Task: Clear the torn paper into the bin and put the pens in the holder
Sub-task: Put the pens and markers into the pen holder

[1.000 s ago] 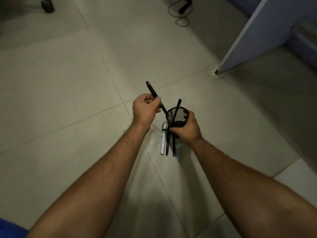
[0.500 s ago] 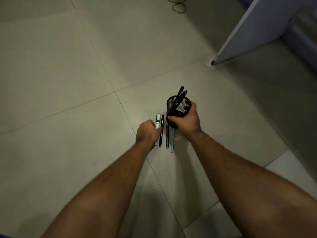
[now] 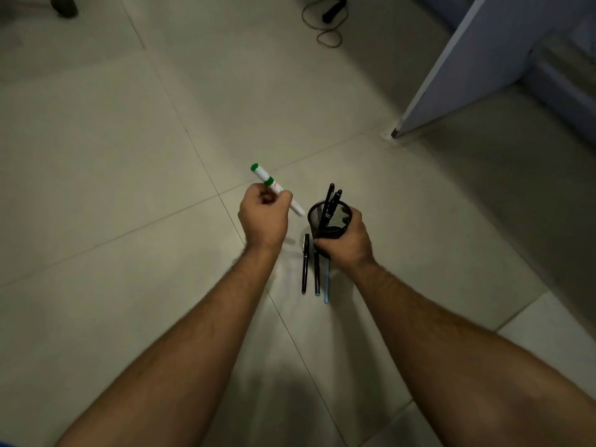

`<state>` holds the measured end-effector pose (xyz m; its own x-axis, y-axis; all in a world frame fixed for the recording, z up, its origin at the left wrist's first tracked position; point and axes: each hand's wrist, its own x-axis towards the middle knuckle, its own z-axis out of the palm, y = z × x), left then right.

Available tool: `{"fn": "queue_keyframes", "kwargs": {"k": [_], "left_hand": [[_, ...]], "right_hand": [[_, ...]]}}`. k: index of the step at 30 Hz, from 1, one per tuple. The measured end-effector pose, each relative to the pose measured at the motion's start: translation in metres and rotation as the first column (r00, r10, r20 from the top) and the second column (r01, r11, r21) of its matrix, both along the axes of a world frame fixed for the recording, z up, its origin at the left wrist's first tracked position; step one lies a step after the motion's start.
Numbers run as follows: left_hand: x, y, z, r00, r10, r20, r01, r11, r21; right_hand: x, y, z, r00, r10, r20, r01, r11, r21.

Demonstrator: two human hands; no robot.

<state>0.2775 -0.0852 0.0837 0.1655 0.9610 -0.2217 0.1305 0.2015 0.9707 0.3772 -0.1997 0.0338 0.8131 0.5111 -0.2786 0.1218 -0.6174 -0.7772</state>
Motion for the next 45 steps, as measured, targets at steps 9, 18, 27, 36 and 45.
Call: {"fn": "queue_keyframes", "kwargs": {"k": [9,18,27,36,45], "left_hand": [[0.021,-0.023,-0.017,0.876,-0.400,-0.271,0.434,0.897,0.080],[0.001,-0.047,-0.062,0.807,-0.312,-0.502,0.299,0.948,-0.109],[0.005,-0.058,-0.081,0.614,-0.359,-0.703,0.328,0.926,-0.186],[0.035,-0.032,-0.018,0.962,-0.250,-0.106,0.250,0.968,-0.016],[0.054,-0.062,-0.034,0.781,-0.411,-0.470,0.498,0.864,0.072]], "right_hand": [[-0.002,0.005,0.006,0.999,0.012,-0.032,-0.009,0.996,0.085],[0.010,-0.022,0.005,0.998,-0.054,-0.040,0.056,0.997,0.055],[0.015,-0.034,0.003,0.997,-0.056,-0.047,0.058,0.998,0.037],[0.024,-0.043,0.002,0.996,-0.094,0.002,0.094,0.992,-0.081],[0.032,-0.054,0.005,0.989,-0.148,-0.032,0.146,0.988,-0.049]]}}
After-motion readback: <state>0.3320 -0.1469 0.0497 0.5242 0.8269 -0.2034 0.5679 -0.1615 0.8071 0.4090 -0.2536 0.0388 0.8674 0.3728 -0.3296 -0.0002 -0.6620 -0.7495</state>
